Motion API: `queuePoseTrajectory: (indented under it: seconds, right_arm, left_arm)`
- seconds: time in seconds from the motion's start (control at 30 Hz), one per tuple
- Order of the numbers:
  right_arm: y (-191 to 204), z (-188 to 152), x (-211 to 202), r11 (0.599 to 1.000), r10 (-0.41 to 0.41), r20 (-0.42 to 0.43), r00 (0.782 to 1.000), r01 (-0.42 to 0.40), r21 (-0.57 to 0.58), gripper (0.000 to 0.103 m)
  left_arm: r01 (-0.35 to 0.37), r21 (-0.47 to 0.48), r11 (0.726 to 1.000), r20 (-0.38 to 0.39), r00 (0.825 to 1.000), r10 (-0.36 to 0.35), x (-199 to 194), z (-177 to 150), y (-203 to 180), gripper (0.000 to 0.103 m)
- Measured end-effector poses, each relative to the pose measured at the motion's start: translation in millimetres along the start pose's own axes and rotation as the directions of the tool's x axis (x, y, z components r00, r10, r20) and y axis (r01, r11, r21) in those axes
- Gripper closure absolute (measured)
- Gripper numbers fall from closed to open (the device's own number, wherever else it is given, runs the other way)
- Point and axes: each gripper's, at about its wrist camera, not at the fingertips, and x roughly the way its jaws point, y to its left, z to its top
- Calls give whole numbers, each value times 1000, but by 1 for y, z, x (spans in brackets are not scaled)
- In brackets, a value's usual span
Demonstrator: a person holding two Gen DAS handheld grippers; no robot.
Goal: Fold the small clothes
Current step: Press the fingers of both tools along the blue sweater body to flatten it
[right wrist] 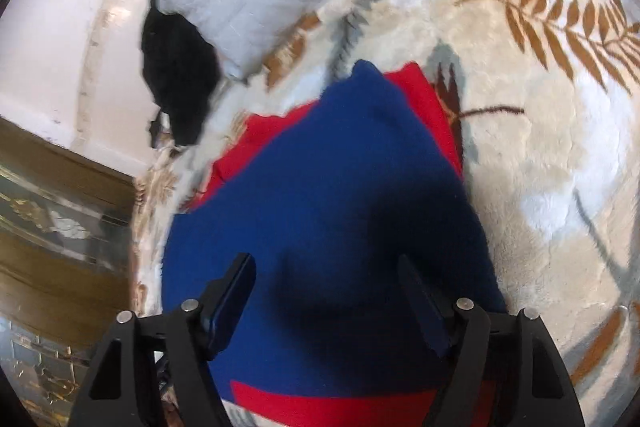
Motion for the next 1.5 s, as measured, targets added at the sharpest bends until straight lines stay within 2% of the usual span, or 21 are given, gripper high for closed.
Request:
queuePoseTrajectory:
  seconds: [0.13, 0.23, 0.3, 0.37, 0.4, 0.47, 0.53, 0.57, 0.6, 0.67, 0.7, 0.73, 0.77, 0.8, 0.87, 0.93, 0.97, 1.03, 1.17, 1.23, 1.5]
  right_arm:
    - [17, 21, 3, 999, 14, 6, 1000, -14, -48, 25]
    - [16, 57, 36, 997, 74, -51, 996, -74, -4, 25]
    - [2, 81, 55, 999, 39, -48, 998, -38, 19, 25]
    - [-23, 91, 52, 980, 75, 17, 997, -77, 183, 28]
    - [-22, 85, 38, 975, 74, 54, 996, -84, 206, 25]
    - [-8, 58, 8, 991, 34, 87, 996, -45, 128, 26]
    - [-5, 6, -21, 984, 104, 55, 993, -111, 142, 25]
    - [-4, -25, -35, 978, 132, 42, 990, -137, 155, 24]
    - [-2, -46, -43, 980, 136, 22, 991, -137, 146, 16]
    - [-3, -53, -40, 988, 108, 42, 993, -112, 106, 12]
    - [-11, -47, -32, 991, 67, 60, 996, -73, 110, 12]
    - [-35, -41, -13, 978, -14, 2, 1000, 13, 208, 16]
    - [-43, -46, -15, 956, 6, 13, 1000, -10, 294, 25]
    - [-36, -60, -35, 954, 55, 82, 995, -76, 289, 28]
    - [-8, -91, -60, 986, 94, 86, 992, -105, 133, 24]
    - [10, -131, -74, 999, 28, 101, 994, -31, 27, 5]
    - [14, -150, -76, 1000, 0, 113, 994, 1, -4, 4]
    - [13, -174, -73, 1000, 2, 127, 992, -1, -5, 4]
    - [-5, -184, -60, 998, 16, 80, 997, -21, 62, 4]
    - [-9, -185, -62, 995, 33, 86, 996, -40, 86, 4]
    - [-36, -147, -60, 973, 59, 125, 990, -86, 216, 4]
  left_arm:
    - [-4, 0, 1000, 3, 1000, 4, 4, 3, 0, 28]
    - [-4, 5, 1000, 10, 1000, 4, 3, 3, 1, 27]
    - [-5, 3, 1000, 8, 1000, 5, 3, 3, 3, 27]
    - [-6, 6, 1000, 5, 1000, 6, 3, 4, 3, 26]
    - [-5, 6, 1000, 3, 1000, 4, 4, 5, 3, 25]
    - [4, -1, 1000, -8, 1000, -4, 3, 7, 6, 25]
    - [4, -19, 1000, -25, 1000, -4, -5, 9, 8, 26]
    - [19, -32, 999, 0, 1000, -19, -19, 10, 9, 26]
    - [33, -41, 999, 33, 999, -32, -32, 9, 8, 25]
    - [66, -26, 997, 118, 991, -62, -50, 10, -4, 17]
    - [48, 20, 999, 117, 992, -50, -43, 11, -19, 11]
    - [43, 80, 996, 42, 998, -46, -22, 11, -34, 11]
    - [36, 137, 990, -45, 999, -30, -3, 6, -43, 11]
    - [-3, 181, 983, -85, 996, 19, 5, -1, -49, 12]
    - [1, 184, 983, 80, 997, -16, -39, -21, -44, 12]
    - [50, 151, 987, 104, 992, -66, -65, -43, -35, 12]
    - [71, 140, 988, 101, 991, -85, -71, -51, -32, 12]
    - [72, 152, 986, 98, 991, -87, -78, -63, -33, 12]
    - [64, 184, 981, 104, 991, -84, -85, -74, -40, 12]
    - [64, 193, 979, 100, 991, -85, -87, -76, -42, 12]
    - [53, 219, 974, 105, 991, -77, -85, -71, -51, 12]
